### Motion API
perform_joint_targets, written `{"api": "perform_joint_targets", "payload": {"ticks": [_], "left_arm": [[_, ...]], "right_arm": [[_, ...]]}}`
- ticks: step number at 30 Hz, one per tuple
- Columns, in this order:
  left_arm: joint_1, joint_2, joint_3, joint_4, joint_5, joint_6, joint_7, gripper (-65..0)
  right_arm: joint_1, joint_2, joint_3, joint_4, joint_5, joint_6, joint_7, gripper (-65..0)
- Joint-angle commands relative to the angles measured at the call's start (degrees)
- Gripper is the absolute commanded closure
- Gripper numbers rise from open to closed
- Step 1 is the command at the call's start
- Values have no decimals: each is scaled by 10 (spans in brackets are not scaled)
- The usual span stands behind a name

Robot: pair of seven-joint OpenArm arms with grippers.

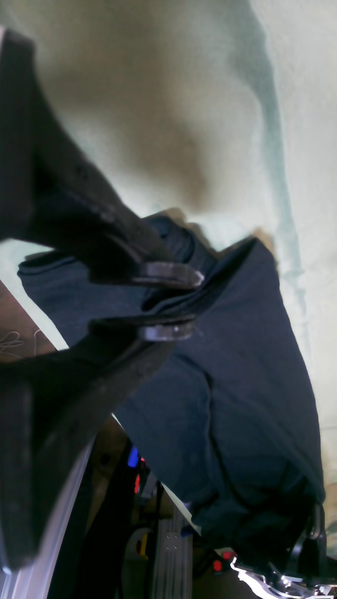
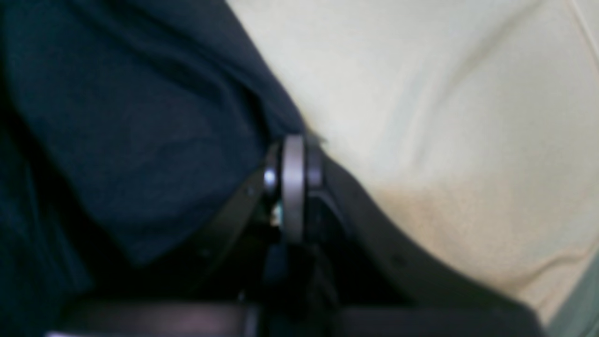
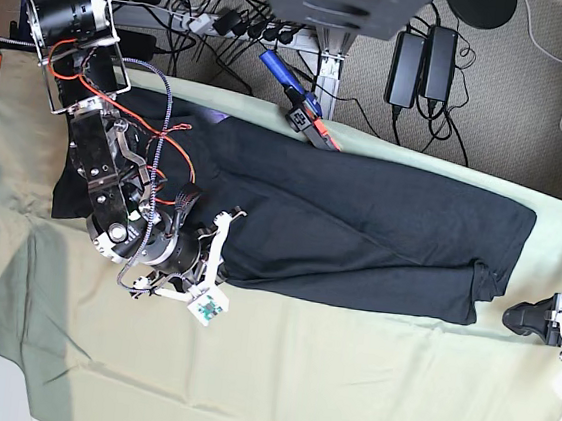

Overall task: Fold the T-shirt properly
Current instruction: 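Move the right gripper along the shirt edge and regrasp the folded end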

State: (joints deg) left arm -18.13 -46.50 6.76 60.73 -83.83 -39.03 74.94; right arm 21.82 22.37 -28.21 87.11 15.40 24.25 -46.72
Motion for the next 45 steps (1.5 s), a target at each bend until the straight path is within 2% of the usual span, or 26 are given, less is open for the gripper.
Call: {"api": "perform_joint_targets", "payload": {"ticks": [1, 10, 21, 30, 32, 34, 35, 37, 39, 45], "left_arm": [[-13, -14, -5, 7, -12, -10, -10, -138], [-13, -15, -5, 7, -12, -10, -10, -138], [17, -48, -5, 7, -12, -10, -17, -138], [20, -49, -5, 7, -12, -10, -19, -140], [22, -49, -5, 7, -12, -10, -19, -191], [23, -49, -5, 7, -12, -10, -23, -276], [23, -49, -5, 7, -12, -10, -30, -308], [23, -50, -5, 7, -12, -10, -42, -327], [23, -50, -5, 7, -12, -10, -43, -327], [28, -50, -5, 7, -12, -10, -43, -327]], "right_arm": [[15, 3, 4, 9, 3, 43, 10, 0], [8, 7, 4, 48, 93, 43, -59, 0], [-64, 30, 4, 100, 94, 43, -63, 0], [-87, 62, 4, 122, 91, 43, -68, 0], [-87, 62, 4, 121, 90, 43, -76, 0], [-87, 62, 4, 121, 91, 43, -78, 0], [-87, 62, 4, 121, 91, 43, -81, -25], [-87, 62, 4, 126, 105, 43, -94, -199], [-87, 62, 4, 138, 121, 43, -103, -295], [-87, 59, 12, 194, 129, 43, -103, -304]]}}
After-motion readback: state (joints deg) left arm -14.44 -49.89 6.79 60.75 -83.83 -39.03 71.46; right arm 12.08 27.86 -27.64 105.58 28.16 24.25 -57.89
